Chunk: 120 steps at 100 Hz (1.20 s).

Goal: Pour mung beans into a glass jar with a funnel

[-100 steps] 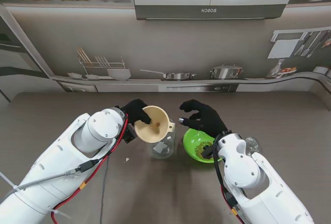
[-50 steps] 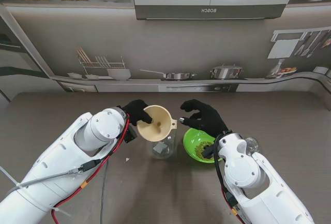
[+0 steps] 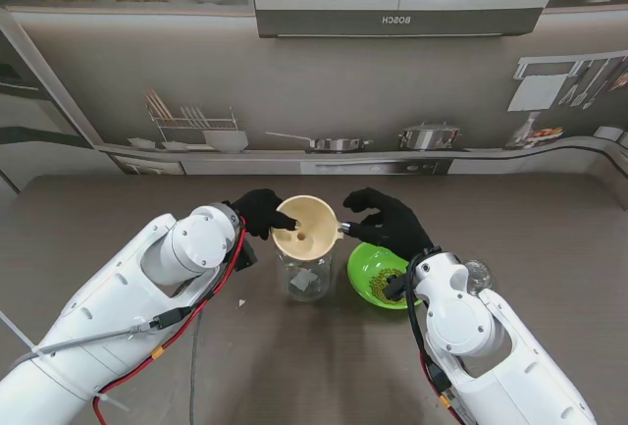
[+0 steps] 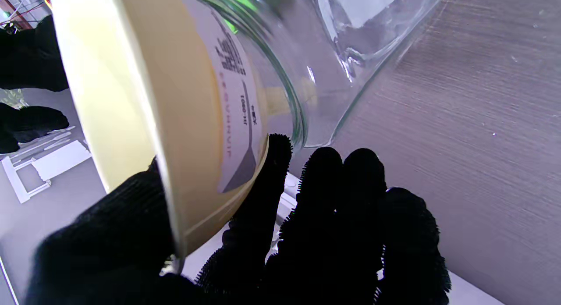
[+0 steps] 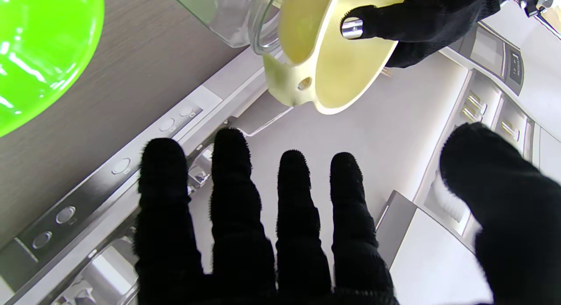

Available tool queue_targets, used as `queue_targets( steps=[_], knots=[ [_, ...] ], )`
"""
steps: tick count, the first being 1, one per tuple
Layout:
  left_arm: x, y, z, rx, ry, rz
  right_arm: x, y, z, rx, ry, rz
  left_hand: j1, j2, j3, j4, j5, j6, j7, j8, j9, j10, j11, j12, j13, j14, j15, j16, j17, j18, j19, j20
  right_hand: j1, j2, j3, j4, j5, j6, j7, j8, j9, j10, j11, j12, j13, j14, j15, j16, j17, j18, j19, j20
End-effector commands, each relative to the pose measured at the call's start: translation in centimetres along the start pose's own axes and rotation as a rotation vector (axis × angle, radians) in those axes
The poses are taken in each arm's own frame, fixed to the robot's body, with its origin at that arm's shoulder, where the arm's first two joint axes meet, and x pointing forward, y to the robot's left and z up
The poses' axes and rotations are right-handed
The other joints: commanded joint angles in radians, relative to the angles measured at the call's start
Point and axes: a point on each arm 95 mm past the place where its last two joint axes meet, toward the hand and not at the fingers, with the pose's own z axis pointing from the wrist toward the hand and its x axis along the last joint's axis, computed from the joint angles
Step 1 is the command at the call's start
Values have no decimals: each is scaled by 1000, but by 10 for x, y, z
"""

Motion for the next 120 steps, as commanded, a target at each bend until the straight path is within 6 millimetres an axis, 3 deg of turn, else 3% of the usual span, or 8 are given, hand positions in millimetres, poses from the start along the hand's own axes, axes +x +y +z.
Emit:
queue_targets(
  steps=[1, 37, 59, 87, 102, 120],
  knots=[
    [-1, 1, 0, -16, 1, 3, 0, -4, -1, 13, -2, 9, -52, 42, -11, 61, 2, 11, -61, -29, -21, 7, 11, -4, -16, 24, 11, -5, -30, -36, -7, 10, 0, 12, 12, 24, 0, 3, 17, -17, 12, 13, 6, 3, 16, 3, 6, 10, -10, -19, 4, 0],
    [-7, 1, -3, -10, 6, 51, 1, -4, -1, 14, -3, 13, -59, 63, -69, 72, -102, 4, -221, -141, -65, 4, -75, -88, -87, 37, -122, -52, -130, -34, -106, -47, 2, 12, 12, 24, 1, 4, 17, -18, 16, 13, 7, 3, 18, 5, 6, 11, -13, -18, 2, 0],
    [-10, 2, -6, 1, 6, 58, 1, -5, -1, 16, -3, 16, -61, 75, -125, 75, -201, -28, -297, -234, -105, -4, -197, -239, -147, 55, -325, -149, -187, -23, -231, -112, 1, 13, 13, 23, 1, 3, 17, -18, 15, 14, 6, 3, 18, 4, 7, 11, -13, -17, 2, 0],
    [-11, -1, -13, 36, 24, 48, 1, -5, -1, 16, -3, 15, -66, 93, -198, 80, -295, -78, -338, -299, -153, -10, -284, -360, -210, 69, -483, -229, -231, -22, -351, -150, 1, 13, 12, 23, -1, 3, 17, -19, 16, 13, 6, 3, 18, 4, 7, 11, -14, -17, 2, 0],
    [-13, -4, -18, 55, 37, 37, 1, -5, -1, 16, -3, 15, -66, 108, -244, 84, -321, -105, -343, -318, -215, -24, -333, -473, -281, 66, -652, -338, -268, -30, -486, -200, 1, 13, 12, 23, -1, 3, 16, -19, 15, 14, 6, 3, 18, 5, 7, 12, -15, -18, 1, 0],
    [-17, -9, -25, 98, 61, 7, 1, -5, -1, 16, -2, 11, -62, 115, -277, 88, -325, -123, -342, -324, -298, -59, -366, -574, -391, 32, -815, -464, -315, -51, -710, -292, 0, 13, 11, 24, -3, 2, 15, -20, 12, 14, 4, 2, 17, 3, 6, 11, -15, -18, 1, 0]
  ],
)
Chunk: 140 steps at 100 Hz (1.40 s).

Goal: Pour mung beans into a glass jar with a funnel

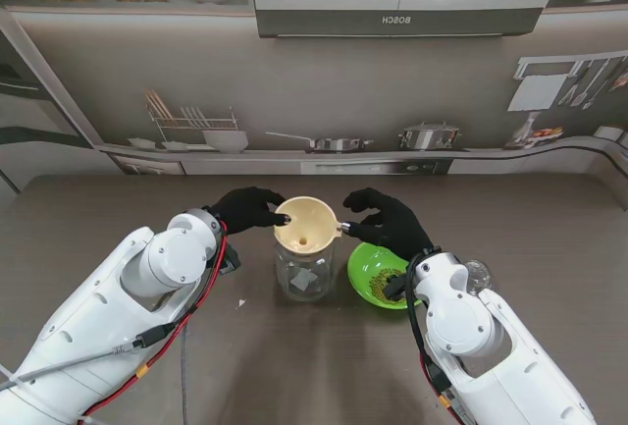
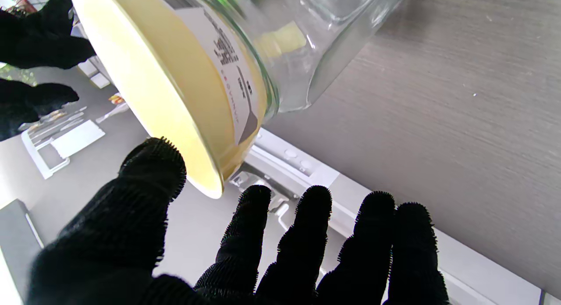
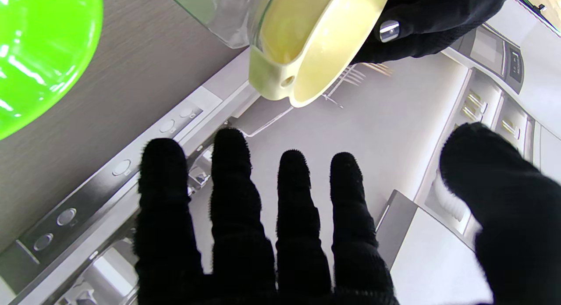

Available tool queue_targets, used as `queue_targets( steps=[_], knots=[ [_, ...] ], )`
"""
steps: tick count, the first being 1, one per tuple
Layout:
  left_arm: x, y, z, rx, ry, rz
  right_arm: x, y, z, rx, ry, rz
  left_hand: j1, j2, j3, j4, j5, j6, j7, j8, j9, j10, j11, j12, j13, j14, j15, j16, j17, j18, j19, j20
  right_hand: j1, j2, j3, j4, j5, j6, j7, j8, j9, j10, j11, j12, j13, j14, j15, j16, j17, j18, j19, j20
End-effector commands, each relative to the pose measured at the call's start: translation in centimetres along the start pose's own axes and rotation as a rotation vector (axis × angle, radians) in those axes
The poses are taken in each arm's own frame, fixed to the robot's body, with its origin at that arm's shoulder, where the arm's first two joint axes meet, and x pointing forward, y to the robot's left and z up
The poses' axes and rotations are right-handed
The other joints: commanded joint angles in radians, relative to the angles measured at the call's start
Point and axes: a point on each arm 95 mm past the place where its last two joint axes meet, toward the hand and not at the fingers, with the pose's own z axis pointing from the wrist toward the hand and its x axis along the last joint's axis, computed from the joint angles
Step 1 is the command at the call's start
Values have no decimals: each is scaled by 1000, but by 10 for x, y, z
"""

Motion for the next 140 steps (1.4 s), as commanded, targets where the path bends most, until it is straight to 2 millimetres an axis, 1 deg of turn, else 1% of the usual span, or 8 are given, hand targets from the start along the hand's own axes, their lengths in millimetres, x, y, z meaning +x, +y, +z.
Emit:
queue_targets(
  steps=[1, 3, 25, 44, 59, 86, 107, 140],
  knots=[
    [1, -1, -3, 1, 14, -11, 1, -5, -1, 15, 0, 4, -21, 19, -28, 39, -12, -31, -7, -7, -37, -18, -13, -33, -46, -18, -49, -35, -22, -29, -64, -24, 0, 13, 11, 23, -3, 2, 15, -19, 11, 14, 4, 2, 17, 1, 5, 11, -14, -18, 1, 0],
    [1, -1, -4, 4, 16, -16, 1, -5, -1, 15, 0, 4, -22, 19, -31, 39, -10, -30, -7, -7, -45, -27, -16, -38, -56, -24, -57, -40, -26, -30, -77, -27, 0, 13, 11, 24, -4, 2, 15, -20, 11, 14, 5, 2, 17, 1, 5, 11, -14, -18, 1, 0],
    [-2, -6, -17, 37, 68, -63, 1, -5, 0, 17, -3, 2, -9, 19, -24, 43, 7, -21, -1, -4, -92, -49, -27, -84, -116, -59, -120, -90, -36, -58, -299, -77, 0, 13, 10, 23, -4, 2, 15, -20, 8, 13, 5, 3, 16, 0, 5, 11, -15, -19, 0, 1],
    [-5, -1, -36, 97, 164, -130, 0, -5, 0, 20, -6, -2, 1, 14, 23, 41, 11, 7, -2, -4, -114, -61, -29, -100, -144, -79, -140, -104, 0, -64, -476, -59, 0, 11, 10, 23, -3, 2, 15, -20, 7, 15, 4, 2, 14, 1, 4, 11, -16, -19, 0, 1],
    [-9, 8, -56, 145, 224, -160, 0, -5, 0, 22, -8, -4, 10, 11, 39, 42, 4, 14, -6, -5, -127, -70, -35, -107, -158, -95, -151, -112, -11, -86, -512, -52, 0, 11, 9, 23, -4, 2, 14, -20, 6, 14, 5, 2, 13, 3, 4, 10, -17, -19, -1, 1],
    [-18, 28, -85, 191, 284, -181, 1, -6, 0, 26, -8, -11, 11, 2, 58, 41, 4, 17, -5, -4, -139, -79, -37, -116, -163, -99, -156, -119, -11, -100, -545, -53, -2, 11, 9, 23, -3, 1, 14, -20, 6, 15, 5, 2, 14, -1, 4, 10, -16, -19, 0, 2],
    [-22, 35, -94, 209, 301, -180, 0, -7, 0, 30, -10, -18, 11, -3, 65, 40, -1, 15, -6, -4, -144, -82, -36, -120, -165, -100, -157, -123, -11, -104, -559, -56, -2, 11, 8, 23, -4, 0, 14, -20, 5, 13, 5, 2, 14, 0, 4, 10, -15, -21, 1, 2],
    [-28, 34, -101, 196, 305, -169, -1, -3, 1, 30, -26, -57, 14, 4, 67, 39, -1, 18, -6, -3, -146, -83, -35, -122, -170, -101, -157, -126, -15, -108, -571, -60, -6, 11, 3, 22, -7, -1, 11, -21, -7, 13, 1, 1, 4, 0, 0, 8, -19, -22, -1, 2]
  ],
)
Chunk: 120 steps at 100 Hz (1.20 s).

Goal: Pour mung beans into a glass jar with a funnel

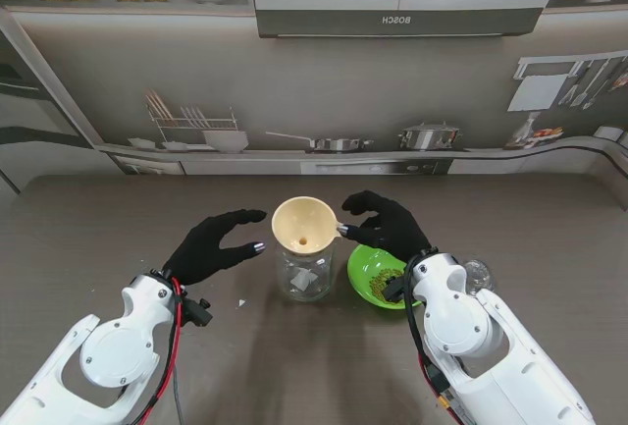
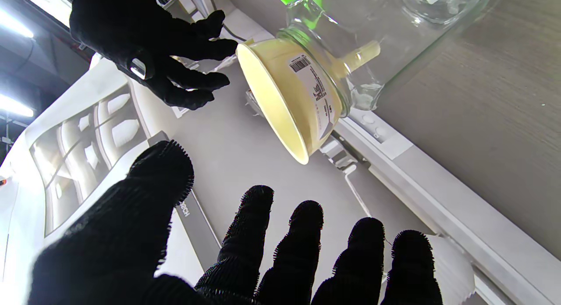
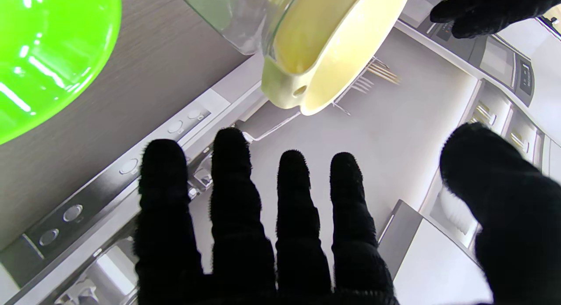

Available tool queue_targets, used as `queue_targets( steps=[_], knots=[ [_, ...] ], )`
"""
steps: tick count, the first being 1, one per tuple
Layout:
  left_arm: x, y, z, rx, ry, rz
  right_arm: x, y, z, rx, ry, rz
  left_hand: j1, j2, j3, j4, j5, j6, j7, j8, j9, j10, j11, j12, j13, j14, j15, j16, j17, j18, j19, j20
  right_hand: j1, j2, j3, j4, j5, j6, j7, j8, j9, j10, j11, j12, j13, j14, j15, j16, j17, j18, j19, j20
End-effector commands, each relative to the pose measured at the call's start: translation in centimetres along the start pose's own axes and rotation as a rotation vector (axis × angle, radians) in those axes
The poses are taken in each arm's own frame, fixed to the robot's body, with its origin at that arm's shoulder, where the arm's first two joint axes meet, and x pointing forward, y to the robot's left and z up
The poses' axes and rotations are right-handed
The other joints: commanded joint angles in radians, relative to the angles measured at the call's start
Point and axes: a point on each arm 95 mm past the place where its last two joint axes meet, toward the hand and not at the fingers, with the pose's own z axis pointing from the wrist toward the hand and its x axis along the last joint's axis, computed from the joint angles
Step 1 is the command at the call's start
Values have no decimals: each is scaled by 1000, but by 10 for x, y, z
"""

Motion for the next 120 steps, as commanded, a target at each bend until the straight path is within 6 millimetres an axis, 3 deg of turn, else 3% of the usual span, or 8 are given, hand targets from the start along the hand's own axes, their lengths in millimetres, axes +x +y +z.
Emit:
queue_targets(
  steps=[1, 42, 76, 120],
  knots=[
    [2, 1, -3, -14, 4, 1, 0, 1, 1, 15, -13, -20, 13, 2, 8, 28, 0, -2, -5, -2, -24, -26, -10, -12, -22, -17, -18, -15, -13, -40, -31, 4, -6, 10, 3, 22, -9, -2, 10, -21, -7, 10, 1, 1, 3, -2, 0, 8, -10, -22, -1, 1],
    [-2, -4, -8, 9, -11, -3, -21, 36, 24, 88, -106, -295, 18, 12, 1, 29, 4, 5, -4, -2, -24, -19, -10, -12, -24, -10, -20, -16, -18, -37, -34, 4, -22, -16, -39, 15, -48, -16, -5, -20, -63, -2, -5, 2, -38, -3, -13, 4, -31, -34, -10, 3],
    [-3, -4, -9, 6, -19, -1, -55, 38, 44, 207, -172, -442, 20, 15, -3, 30, 7, 4, -4, -1, -23, -19, -10, -12, -24, -14, -20, -16, -21, -36, -36, 5, -20, -62, -31, 9, -71, -17, -6, -16, -76, -7, 10, 5, -34, -16, -4, 5, -26, -48, -3, 10],
    [-4, -5, -10, 6, -20, 1, -85, 23, 62, 322, -184, -597, 21, 15, -5, 31, 6, 7, -4, -1, -17, -13, -8, -9, -21, -12, -18, -15, -23, -36, -37, 6, -15, -282, 148, -50, -90, -10, 46, -15, -103, -15, 102, 53, -1, -45, 90, 55, 13, -85, 76, 18]
  ],
)
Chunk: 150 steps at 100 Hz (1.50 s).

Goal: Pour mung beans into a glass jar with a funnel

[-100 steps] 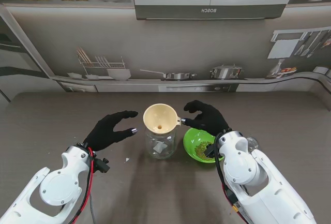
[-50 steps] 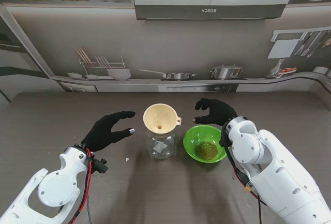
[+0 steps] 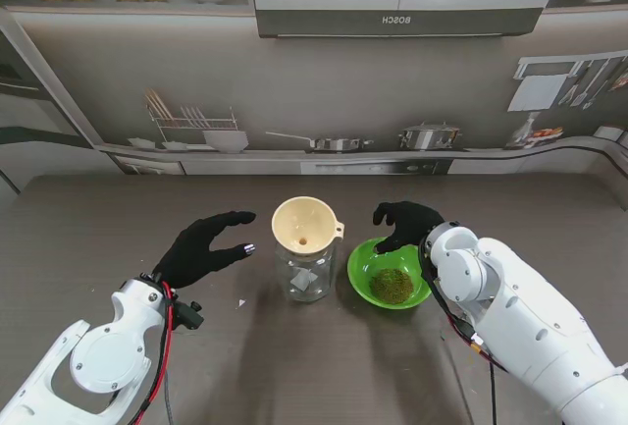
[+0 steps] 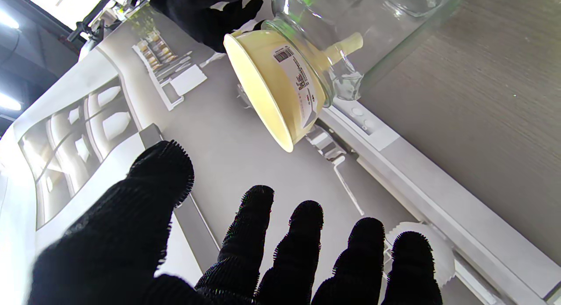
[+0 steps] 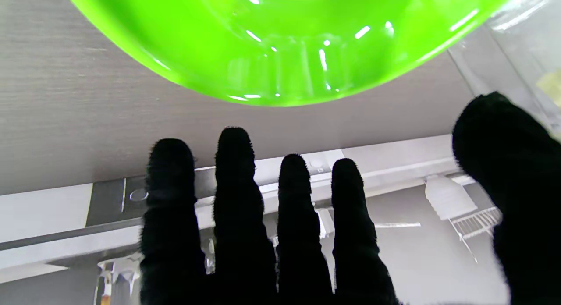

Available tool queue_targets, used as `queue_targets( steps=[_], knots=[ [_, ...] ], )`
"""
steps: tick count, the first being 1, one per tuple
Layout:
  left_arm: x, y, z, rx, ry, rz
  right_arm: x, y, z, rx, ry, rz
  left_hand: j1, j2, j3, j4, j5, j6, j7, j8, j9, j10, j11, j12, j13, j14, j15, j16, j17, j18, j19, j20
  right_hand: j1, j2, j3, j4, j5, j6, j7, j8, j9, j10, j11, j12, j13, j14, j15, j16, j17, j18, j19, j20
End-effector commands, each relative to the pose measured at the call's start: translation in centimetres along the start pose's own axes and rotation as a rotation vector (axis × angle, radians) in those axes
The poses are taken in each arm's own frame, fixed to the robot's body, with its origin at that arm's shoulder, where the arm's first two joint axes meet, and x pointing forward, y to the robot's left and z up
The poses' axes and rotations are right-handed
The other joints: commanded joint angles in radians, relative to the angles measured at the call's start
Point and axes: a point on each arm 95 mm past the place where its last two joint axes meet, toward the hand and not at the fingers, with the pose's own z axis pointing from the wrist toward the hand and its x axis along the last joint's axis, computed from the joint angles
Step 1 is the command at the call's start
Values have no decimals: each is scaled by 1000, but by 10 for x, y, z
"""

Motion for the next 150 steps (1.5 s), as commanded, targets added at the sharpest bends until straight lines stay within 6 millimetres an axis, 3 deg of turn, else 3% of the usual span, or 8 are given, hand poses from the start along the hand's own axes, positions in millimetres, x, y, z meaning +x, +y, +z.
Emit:
queue_targets(
  steps=[1, 66, 122, 150],
  knots=[
    [3, 1, -1, -17, 4, -3, -1, -3, 2, 26, 3, -21, 21, 15, -5, 31, 6, 5, -4, -1, -17, -12, -8, -9, -21, -12, -18, -14, -14, -35, -36, 5, -11, -61, 53, -36, -27, -4, 23, -15, -37, -12, 24, 16, 20, -18, 25, 21, 10, -35, 42, 16],
    [1, 2, -1, -26, -3, -5, -13, -10, 30, 119, -15, -153, 20, 18, -10, 31, 8, 3, -4, -1, -12, -8, -8, -5, -19, -13, -18, -14, -15, -31, -35, 7, -20, -61, 66, -40, -34, 2, 48, -18, -51, -4, 60, 33, 44, -31, 103, 53, 36, -57, 98, 11],
    [0, 3, 0, -33, -2, -10, -19, -28, 43, 198, -16, -201, 22, 19, -13, 32, 6, 2, -4, 0, -10, -9, -7, -3, -12, -13, -14, -11, -14, -29, -33, 11, 11, -109, 115, -44, -7, 9, 139, 25, -11, -31, 237, 179, 120, -74, 346, 169, 102, -93, 205, 7],
    [0, 3, 0, -37, -5, -10, -20, -36, 49, 215, -19, -213, 22, 21, -15, 32, 9, 4, -3, 0, -8, -8, -7, -3, -7, -13, -11, -8, -11, -26, -30, 15, 82, -187, 181, -53, 69, 22, 257, 72, 140, -89, 357, 289, 256, -144, 522, 238, 198, -124, 316, 6]
  ],
)
